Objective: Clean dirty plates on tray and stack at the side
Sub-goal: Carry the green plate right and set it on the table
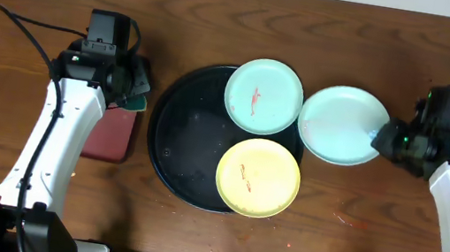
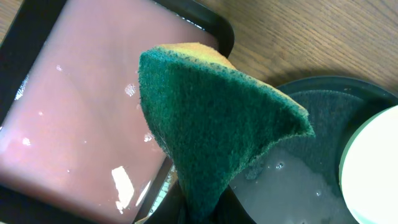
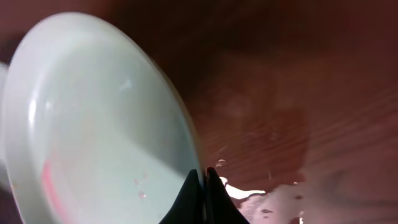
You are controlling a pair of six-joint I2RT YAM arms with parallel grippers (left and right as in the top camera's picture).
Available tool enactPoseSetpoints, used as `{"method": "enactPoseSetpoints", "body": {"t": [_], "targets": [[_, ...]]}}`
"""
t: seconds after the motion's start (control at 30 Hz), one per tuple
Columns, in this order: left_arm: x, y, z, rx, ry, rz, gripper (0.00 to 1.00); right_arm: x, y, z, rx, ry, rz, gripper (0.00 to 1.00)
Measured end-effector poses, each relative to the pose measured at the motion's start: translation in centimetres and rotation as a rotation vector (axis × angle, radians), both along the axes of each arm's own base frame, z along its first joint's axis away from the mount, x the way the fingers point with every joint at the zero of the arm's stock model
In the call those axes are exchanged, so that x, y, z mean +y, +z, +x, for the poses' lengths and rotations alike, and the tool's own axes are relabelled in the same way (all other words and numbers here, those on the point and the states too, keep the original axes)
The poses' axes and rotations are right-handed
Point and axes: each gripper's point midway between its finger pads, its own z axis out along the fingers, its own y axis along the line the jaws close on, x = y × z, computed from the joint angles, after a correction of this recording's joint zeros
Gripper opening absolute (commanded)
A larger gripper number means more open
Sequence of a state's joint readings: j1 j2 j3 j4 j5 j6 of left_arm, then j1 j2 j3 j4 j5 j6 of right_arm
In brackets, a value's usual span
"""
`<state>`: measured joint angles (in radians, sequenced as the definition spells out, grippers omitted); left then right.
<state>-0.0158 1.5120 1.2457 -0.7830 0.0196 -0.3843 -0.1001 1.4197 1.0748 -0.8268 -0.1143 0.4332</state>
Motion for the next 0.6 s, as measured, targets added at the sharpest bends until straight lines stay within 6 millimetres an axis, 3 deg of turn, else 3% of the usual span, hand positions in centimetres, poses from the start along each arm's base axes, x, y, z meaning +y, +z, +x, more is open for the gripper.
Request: {"method": "enactPoseSetpoints", "body": {"t": [0.17,0.6], "targets": [[0.0,0.0,0.0,0.001,0.000,0.000,0.08,-1.7,-3.6,-0.9,0.005,-0.023,-0.029,0.01],[0.0,0.0,0.0,0.000,0.000,0.001,0.08,-3.7,-7.2,-0.7,0.061,-0.025,-0.120,0.01]]}}
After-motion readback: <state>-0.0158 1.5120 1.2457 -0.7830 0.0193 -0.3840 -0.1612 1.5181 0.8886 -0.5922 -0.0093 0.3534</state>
